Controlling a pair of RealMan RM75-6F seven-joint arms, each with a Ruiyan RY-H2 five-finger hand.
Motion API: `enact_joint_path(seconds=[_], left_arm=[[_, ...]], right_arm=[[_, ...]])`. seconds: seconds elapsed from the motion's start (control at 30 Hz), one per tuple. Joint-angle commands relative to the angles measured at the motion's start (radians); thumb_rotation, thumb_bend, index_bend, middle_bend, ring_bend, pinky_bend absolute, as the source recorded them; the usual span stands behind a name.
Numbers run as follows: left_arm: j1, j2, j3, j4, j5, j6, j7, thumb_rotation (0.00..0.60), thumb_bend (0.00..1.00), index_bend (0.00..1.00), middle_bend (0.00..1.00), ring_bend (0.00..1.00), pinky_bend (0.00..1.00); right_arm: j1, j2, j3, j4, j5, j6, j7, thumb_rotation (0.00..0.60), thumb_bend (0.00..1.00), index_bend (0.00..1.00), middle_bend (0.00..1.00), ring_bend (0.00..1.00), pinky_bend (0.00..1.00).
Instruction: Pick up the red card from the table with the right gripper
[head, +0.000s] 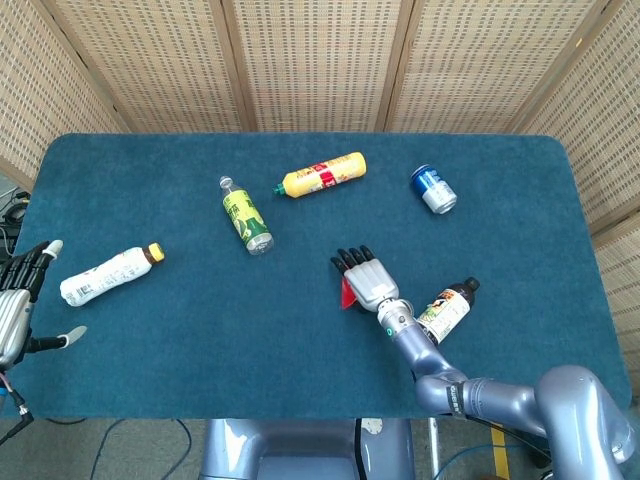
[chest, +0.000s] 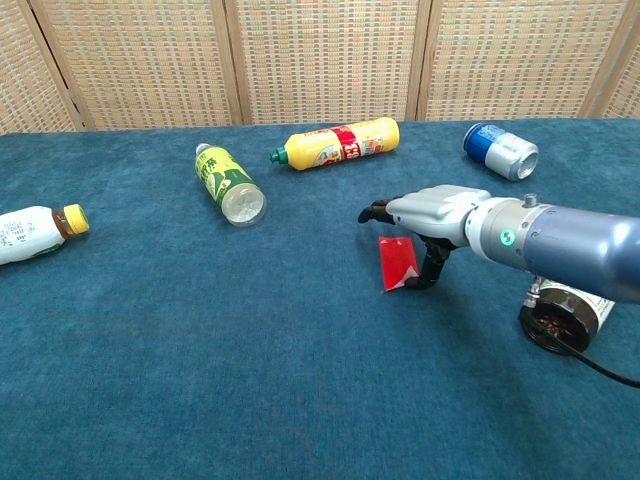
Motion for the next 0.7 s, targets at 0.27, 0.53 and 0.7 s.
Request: enact_joint_path(seconds=[0.27,0.53,0.7], left_arm=[[0.000,0.002,0.000,0.000,0.002,0.000,-0.005,0.600,0.00,0.00,0.00,0.00,0.00],[0.000,0.003,0.001,-0.001,0.004,-0.002,-0.007,0.600,0.00,0.00,0.00,0.00,0.00],[0.000,0.004,0.002,-0.001,0.005,-0.003,-0.008,0.600,0.00,0.00,0.00,0.00,0.00]], right_arm=[[-0.002,0.005,-0.003,-0.011,-0.018,-0.014,0.010,0.600,0.55,0.13,0.00,0.00,0.00],[-0.004,0.003,-0.010,0.002,-0.019,-0.026,0.008,0.600,0.58,0.61,0.00,0.00,0.00],[-0.006,0.000,-0.010,0.005,-0.023,-0.027,0.012,0.600,0.59,0.67,0.00,0.00,0.00]])
